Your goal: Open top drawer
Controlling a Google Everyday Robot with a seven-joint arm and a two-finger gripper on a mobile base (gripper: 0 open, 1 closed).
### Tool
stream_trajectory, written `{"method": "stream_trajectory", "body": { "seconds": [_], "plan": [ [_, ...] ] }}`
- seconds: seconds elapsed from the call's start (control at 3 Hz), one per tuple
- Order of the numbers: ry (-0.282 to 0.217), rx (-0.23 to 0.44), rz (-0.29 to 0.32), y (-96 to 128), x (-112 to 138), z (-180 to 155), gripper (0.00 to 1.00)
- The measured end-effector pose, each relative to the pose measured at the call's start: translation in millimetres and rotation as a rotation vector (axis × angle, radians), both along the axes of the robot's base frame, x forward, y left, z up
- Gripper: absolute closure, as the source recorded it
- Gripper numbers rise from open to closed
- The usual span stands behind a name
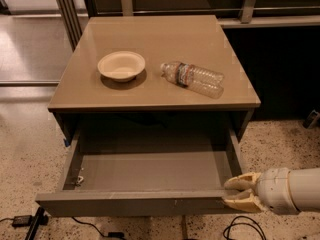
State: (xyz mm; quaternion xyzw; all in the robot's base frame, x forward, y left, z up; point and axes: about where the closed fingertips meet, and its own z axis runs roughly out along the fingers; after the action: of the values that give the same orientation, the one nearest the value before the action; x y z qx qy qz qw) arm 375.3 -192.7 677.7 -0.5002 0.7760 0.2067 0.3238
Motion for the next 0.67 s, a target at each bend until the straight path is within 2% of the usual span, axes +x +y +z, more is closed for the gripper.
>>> {"method": "stream_trajectory", "body": {
  "seconds": [0.67],
  "plan": [
    [0.0, 0.0, 0.0, 0.0, 0.0, 0.0, 0.27]
  ]
}}
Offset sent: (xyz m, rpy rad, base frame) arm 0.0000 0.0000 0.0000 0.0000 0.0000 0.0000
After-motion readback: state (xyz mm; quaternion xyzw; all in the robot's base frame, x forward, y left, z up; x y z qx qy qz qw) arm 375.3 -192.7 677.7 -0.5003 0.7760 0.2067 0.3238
